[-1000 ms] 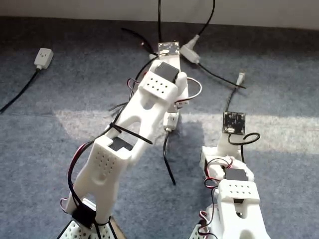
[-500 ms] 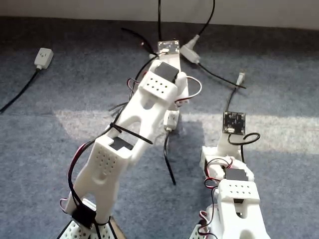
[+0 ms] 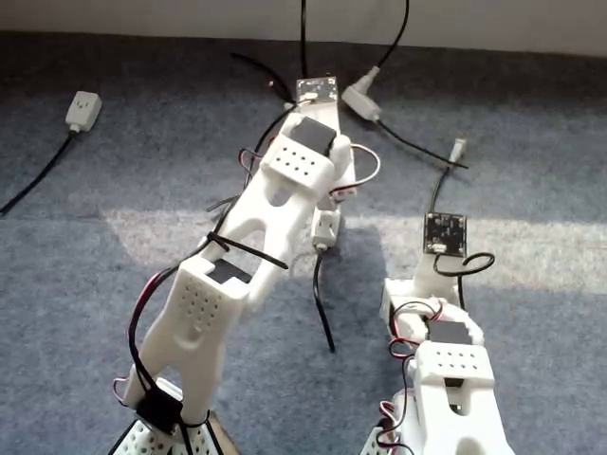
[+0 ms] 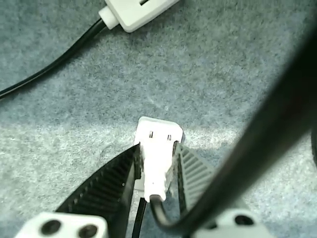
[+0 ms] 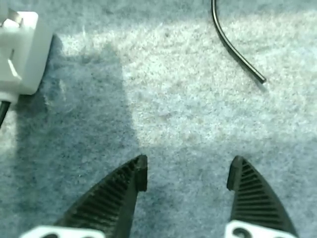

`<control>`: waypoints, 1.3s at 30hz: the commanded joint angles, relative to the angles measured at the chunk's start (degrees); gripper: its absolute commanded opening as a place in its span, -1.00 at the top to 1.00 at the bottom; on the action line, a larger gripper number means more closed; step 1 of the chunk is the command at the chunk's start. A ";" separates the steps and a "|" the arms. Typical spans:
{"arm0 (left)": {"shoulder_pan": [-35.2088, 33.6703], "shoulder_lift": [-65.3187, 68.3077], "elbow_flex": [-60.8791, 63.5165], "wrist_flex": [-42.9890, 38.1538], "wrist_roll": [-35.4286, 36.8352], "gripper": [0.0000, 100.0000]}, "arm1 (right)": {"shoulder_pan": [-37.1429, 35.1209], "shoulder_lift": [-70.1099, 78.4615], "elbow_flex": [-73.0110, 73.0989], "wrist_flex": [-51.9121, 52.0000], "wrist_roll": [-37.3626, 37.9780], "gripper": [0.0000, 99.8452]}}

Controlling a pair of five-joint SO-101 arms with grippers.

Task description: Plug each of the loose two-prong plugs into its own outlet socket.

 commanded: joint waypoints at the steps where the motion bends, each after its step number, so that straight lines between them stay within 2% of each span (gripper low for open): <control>1: -1.45 -1.19 -0.75 1.05 -0.44 0.99 | 0.48 -0.13 -0.22 -0.92 -0.62 0.47; 15: -0.48 2.15 -3.03 1.05 -1.14 0.99 | 0.48 -0.13 -0.22 -1.01 -0.53 0.47; 25: -0.57 7.34 -14.29 12.84 -1.93 0.99 | 0.48 -0.13 -0.22 -1.01 -0.44 0.47; 39: 1.01 5.23 -3.03 13.71 -2.02 0.99 | 0.48 -0.13 -0.22 -1.01 -0.35 0.47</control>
